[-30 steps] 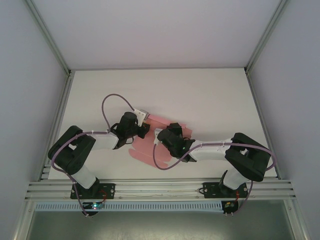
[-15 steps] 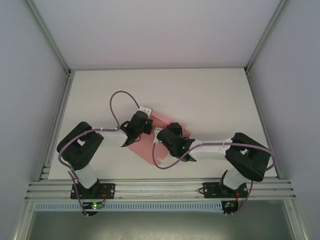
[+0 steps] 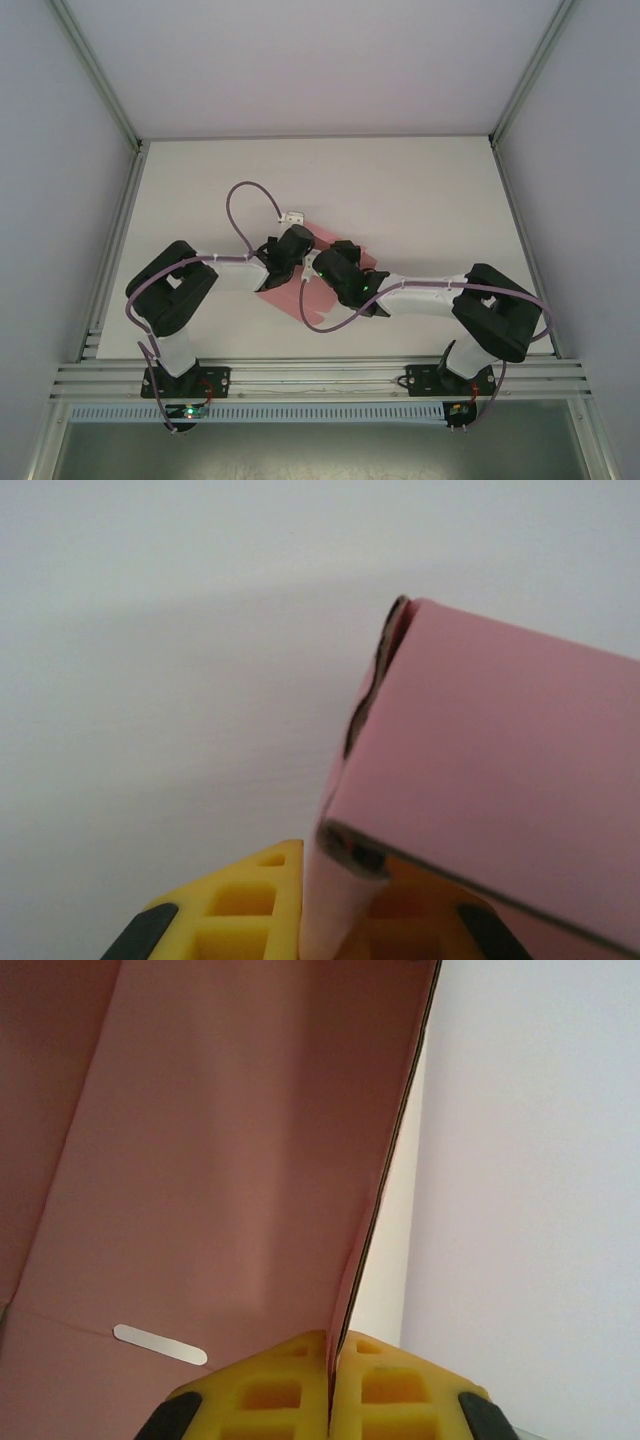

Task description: Assemble paper box

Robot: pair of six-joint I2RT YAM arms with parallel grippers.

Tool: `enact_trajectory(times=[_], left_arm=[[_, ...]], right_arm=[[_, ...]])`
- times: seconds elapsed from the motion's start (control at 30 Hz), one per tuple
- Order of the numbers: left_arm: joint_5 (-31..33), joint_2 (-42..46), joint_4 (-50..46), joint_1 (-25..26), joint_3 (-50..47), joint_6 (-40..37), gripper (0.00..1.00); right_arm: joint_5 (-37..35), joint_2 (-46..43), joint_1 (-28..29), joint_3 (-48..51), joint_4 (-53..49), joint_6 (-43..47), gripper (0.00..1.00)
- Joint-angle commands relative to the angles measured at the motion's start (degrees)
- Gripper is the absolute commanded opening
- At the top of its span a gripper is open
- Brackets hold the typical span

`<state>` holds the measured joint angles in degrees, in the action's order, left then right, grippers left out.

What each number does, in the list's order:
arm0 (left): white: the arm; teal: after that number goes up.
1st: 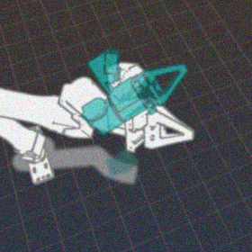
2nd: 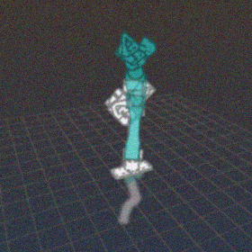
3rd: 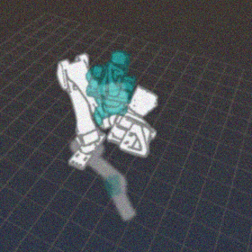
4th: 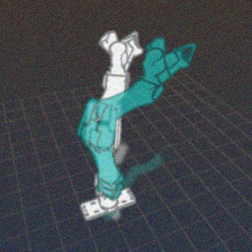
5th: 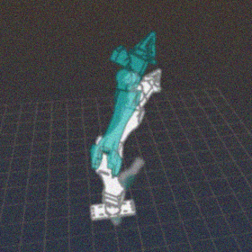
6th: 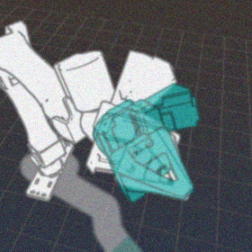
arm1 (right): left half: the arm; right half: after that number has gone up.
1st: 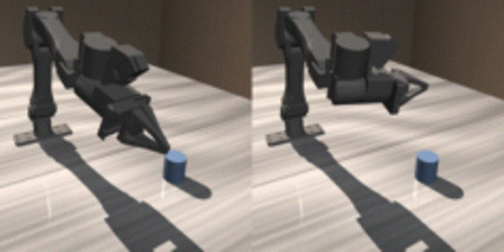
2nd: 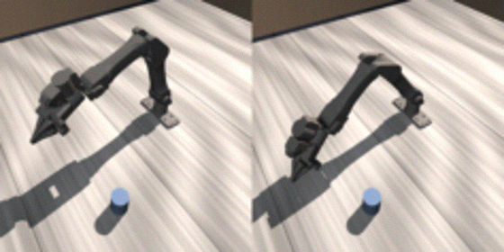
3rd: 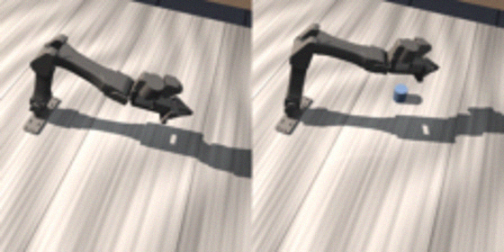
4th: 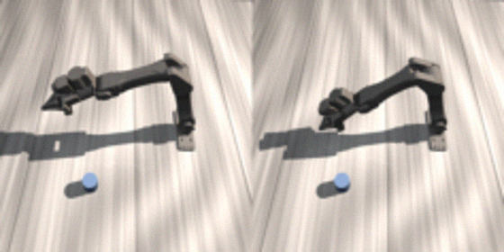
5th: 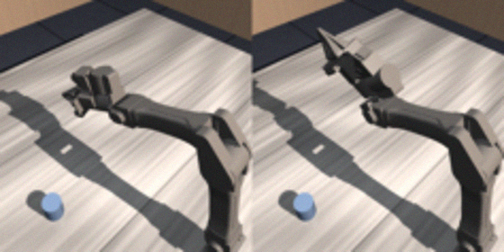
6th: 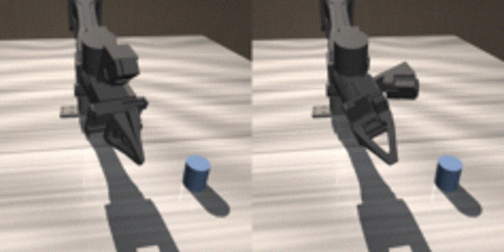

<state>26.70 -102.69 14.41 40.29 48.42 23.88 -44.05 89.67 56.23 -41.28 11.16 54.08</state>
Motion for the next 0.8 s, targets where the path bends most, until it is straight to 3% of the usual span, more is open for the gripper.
enact_trajectory(times=[0.0,0.27,0.37,0.6,0.7,0.77], left_arm=[[21.48,-6.04,-16.56,-5.08,-0.66,6.53,0.00],[23.24,-6.20,-21.41,-4.91,1.29,10.16,0.00],[21.98,-5.45,-19.84,-4.01,1.55,7.10,0.00],[6.59,2.11,-3.79,0.12,-2.88,-7.87,0.00],[1.24,6.12,-1.68,1.62,-3.16,-10.56,0.00],[-1.97,8.84,-1.07,1.92,-3.54,-10.50,0.00]], right_arm=[[2.63,0.73,0.49,2.81,-13.18,-0.64,0.00],[3.61,0.39,-0.50,2.58,-13.41,-1.22,0.00],[3.93,0.42,-0.54,2.36,-13.15,-1.02,0.00],[3.66,0.10,-1.72,1.67,-7.69,-0.06,0.00],[3.80,-1.50,-2.87,0.24,-3.09,1.04,0.14],[4.82,-3.22,-4.13,-1.94,-2.11,1.30,0.30]])
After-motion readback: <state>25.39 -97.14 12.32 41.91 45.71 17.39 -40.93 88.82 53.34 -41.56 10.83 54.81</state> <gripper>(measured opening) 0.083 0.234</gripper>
